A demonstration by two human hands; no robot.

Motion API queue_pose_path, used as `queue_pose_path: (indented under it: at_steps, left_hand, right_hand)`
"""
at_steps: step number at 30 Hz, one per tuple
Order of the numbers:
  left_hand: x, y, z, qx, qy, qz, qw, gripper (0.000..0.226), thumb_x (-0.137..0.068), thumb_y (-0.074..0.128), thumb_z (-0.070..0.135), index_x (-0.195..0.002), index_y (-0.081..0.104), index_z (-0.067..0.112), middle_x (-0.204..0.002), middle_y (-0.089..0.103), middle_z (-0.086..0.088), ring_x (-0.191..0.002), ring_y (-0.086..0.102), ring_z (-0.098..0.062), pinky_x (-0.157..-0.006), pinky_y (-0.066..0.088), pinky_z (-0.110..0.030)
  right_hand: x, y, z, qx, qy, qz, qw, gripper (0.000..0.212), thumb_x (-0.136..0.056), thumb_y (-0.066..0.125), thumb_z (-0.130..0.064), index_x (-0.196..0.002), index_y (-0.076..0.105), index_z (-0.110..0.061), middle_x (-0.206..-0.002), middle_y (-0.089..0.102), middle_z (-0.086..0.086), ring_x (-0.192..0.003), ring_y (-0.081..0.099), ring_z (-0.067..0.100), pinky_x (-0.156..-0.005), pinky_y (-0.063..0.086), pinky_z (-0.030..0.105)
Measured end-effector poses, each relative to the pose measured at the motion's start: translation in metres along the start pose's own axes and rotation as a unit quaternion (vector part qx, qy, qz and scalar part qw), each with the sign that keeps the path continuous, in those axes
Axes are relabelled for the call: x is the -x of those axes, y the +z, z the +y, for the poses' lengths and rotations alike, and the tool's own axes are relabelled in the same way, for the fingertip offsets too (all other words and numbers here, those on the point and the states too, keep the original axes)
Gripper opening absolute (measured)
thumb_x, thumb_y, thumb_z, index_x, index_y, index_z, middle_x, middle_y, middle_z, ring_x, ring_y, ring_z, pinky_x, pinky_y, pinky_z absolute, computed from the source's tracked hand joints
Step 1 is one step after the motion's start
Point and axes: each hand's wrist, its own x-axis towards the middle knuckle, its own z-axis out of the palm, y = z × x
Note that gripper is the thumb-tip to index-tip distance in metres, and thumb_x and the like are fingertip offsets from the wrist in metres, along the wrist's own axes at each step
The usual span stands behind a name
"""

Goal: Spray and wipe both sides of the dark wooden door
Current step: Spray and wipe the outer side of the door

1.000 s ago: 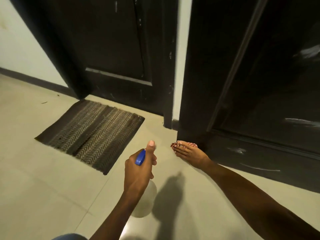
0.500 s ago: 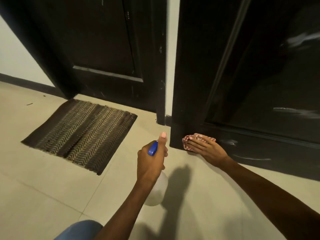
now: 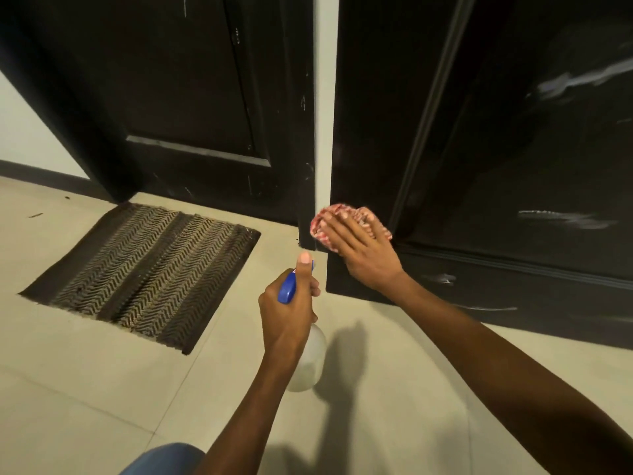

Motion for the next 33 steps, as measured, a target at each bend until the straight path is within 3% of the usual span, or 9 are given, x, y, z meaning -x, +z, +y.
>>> queue_pose_path:
  at_steps: [5,9,17,19,21,23,25,28,33]
  left_hand:
    - [0.004,-0.003,-0.003,-0.013,0.015,-0.013,1.000,0.062,-0.082,0.044,0.068,-0.077,0.069,0.012,-0.070,0.068,-0.005,-0.058,0.062,-0.028,-0.048,0.047,-0.014]
    - [0.010,-0.014,-0.012,-0.022,0.021,-0.010,0.999,0.063,-0.084,0.044,0.069,-0.071,0.067,0.011,-0.067,0.067,-0.004,-0.053,0.060,-0.030,-0.047,0.047,-0.016]
    - [0.017,0.021,-0.012,-0.038,0.009,-0.066,0.997,0.063,-0.086,0.044,0.068,-0.070,0.067,0.011,-0.070,0.068,-0.004,-0.055,0.061,-0.034,-0.052,0.048,-0.026]
    - [0.019,0.034,-0.012,-0.042,0.010,-0.088,0.995,0.063,-0.088,0.043,0.068,-0.069,0.067,0.013,-0.071,0.069,-0.002,-0.053,0.062,-0.031,-0.051,0.050,-0.023]
    - [0.022,0.044,-0.013,-0.041,0.011,-0.107,0.993,0.062,-0.089,0.043,0.067,-0.069,0.067,0.014,-0.071,0.069,-0.001,-0.047,0.060,-0.024,-0.050,0.050,-0.021]
    - [0.025,0.049,-0.016,-0.044,0.009,-0.117,0.992,0.062,-0.089,0.042,0.067,-0.070,0.068,0.014,-0.071,0.069,0.001,-0.045,0.058,-0.020,-0.049,0.050,-0.021]
    - [0.028,0.050,-0.020,-0.048,0.004,-0.124,0.991,0.063,-0.088,0.041,0.068,-0.071,0.068,0.014,-0.071,0.069,0.001,-0.045,0.057,-0.020,-0.050,0.051,-0.024]
    - [0.022,0.048,-0.022,-0.059,0.003,-0.100,0.993,0.061,-0.090,0.041,0.067,-0.071,0.068,0.016,-0.072,0.069,0.002,-0.044,0.056,-0.017,-0.054,0.049,-0.029]
    - [0.015,0.043,-0.026,-0.082,0.032,-0.056,0.995,0.054,-0.091,0.041,0.063,-0.073,0.066,0.019,-0.070,0.068,0.010,-0.048,0.059,-0.017,-0.060,0.053,-0.032]
  right_hand:
    - [0.063,0.063,-0.019,0.060,-0.182,-0.181,0.965,0.075,-0.102,0.043,-0.025,-0.157,-0.006,-0.015,-0.162,-0.015,0.006,-0.150,-0.017,0.026,-0.115,-0.029,0.049]
    - [0.120,0.078,0.001,0.075,-0.197,-0.206,0.956,0.065,-0.095,0.056,-0.019,-0.156,0.031,-0.013,-0.164,0.022,0.004,-0.151,0.023,0.022,-0.124,-0.010,0.044]
    - [0.208,0.028,0.034,-0.080,0.280,-0.128,0.948,0.071,-0.095,0.038,-0.022,-0.160,0.013,-0.018,-0.166,0.018,0.009,-0.154,0.006,0.029,-0.124,0.002,0.052]
    - [0.181,0.024,0.027,-0.269,0.552,0.066,0.786,0.059,-0.103,0.040,-0.019,-0.156,0.021,0.000,-0.157,0.029,0.028,-0.146,0.021,0.042,-0.121,0.014,0.050]
    - [0.155,0.017,0.038,-0.400,0.735,0.255,0.484,0.059,-0.108,0.038,-0.021,-0.159,0.012,-0.005,-0.160,0.023,0.024,-0.145,0.028,0.040,-0.120,0.021,0.045]
    - [0.144,0.009,0.039,-0.438,0.769,0.281,0.370,0.066,-0.109,0.037,-0.027,-0.160,-0.004,-0.020,-0.167,0.008,0.008,-0.149,0.023,0.027,-0.123,0.017,0.041]
    - [0.133,0.012,0.031,-0.478,0.750,0.321,0.326,0.068,-0.109,0.038,-0.031,-0.160,-0.006,-0.022,-0.166,0.004,0.002,-0.148,0.022,0.019,-0.124,0.014,0.039]
    - [0.096,0.024,0.000,-0.480,0.710,0.292,0.423,0.076,-0.104,0.041,-0.049,-0.159,-0.006,-0.027,-0.168,-0.007,0.004,-0.155,0.004,0.025,-0.126,0.007,0.044]
    - [0.045,0.035,-0.084,-0.282,0.473,0.115,0.827,0.069,-0.105,0.033,-0.034,-0.160,-0.001,-0.011,-0.166,-0.004,0.019,-0.152,-0.008,0.041,-0.123,-0.003,0.054]
